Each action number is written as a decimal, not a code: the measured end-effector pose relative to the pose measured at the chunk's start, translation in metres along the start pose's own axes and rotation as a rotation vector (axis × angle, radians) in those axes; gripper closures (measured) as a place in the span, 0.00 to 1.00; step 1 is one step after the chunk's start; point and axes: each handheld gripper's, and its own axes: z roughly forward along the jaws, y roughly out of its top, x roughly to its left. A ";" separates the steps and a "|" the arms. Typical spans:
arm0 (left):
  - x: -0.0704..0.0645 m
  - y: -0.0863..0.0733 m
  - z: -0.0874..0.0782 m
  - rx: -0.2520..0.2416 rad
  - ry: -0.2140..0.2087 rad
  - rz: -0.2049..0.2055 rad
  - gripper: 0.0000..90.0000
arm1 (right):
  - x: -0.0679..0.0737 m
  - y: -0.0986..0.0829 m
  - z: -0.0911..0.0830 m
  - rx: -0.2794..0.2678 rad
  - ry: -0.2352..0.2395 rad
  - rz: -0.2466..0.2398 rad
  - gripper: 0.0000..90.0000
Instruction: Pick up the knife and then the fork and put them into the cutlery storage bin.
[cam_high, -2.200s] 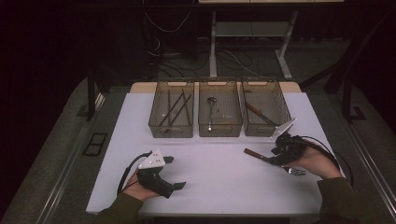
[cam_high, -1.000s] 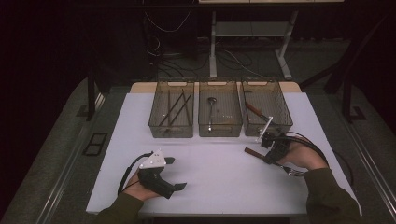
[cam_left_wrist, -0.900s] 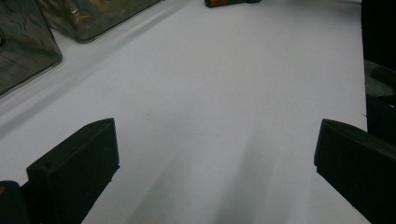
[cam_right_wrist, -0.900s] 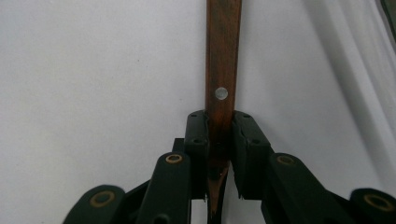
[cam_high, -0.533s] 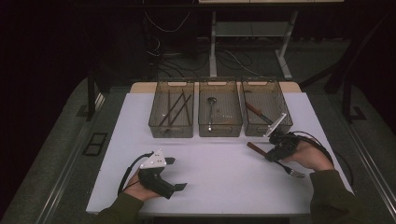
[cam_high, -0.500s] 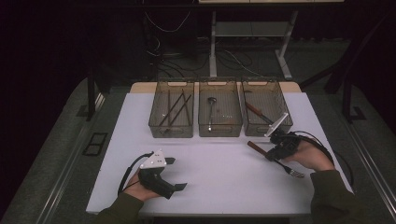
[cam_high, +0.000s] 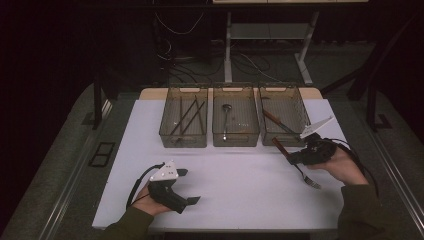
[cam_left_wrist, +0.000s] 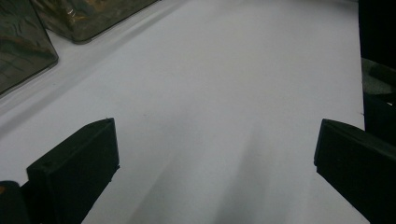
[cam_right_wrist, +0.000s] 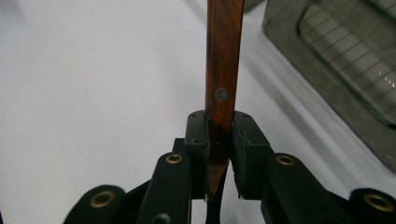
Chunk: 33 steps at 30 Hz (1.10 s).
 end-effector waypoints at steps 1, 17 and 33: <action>0.000 0.000 0.000 0.000 0.000 0.000 0.00 | -0.001 -0.001 -0.002 -0.019 0.001 0.007 0.86; 0.001 0.000 -0.001 -0.008 0.002 0.002 0.00 | -0.003 -0.002 -0.026 -0.203 -0.112 0.047 0.86; 0.002 0.000 0.000 -0.006 0.000 -0.001 0.00 | -0.017 0.025 -0.058 -0.352 -0.268 0.140 0.86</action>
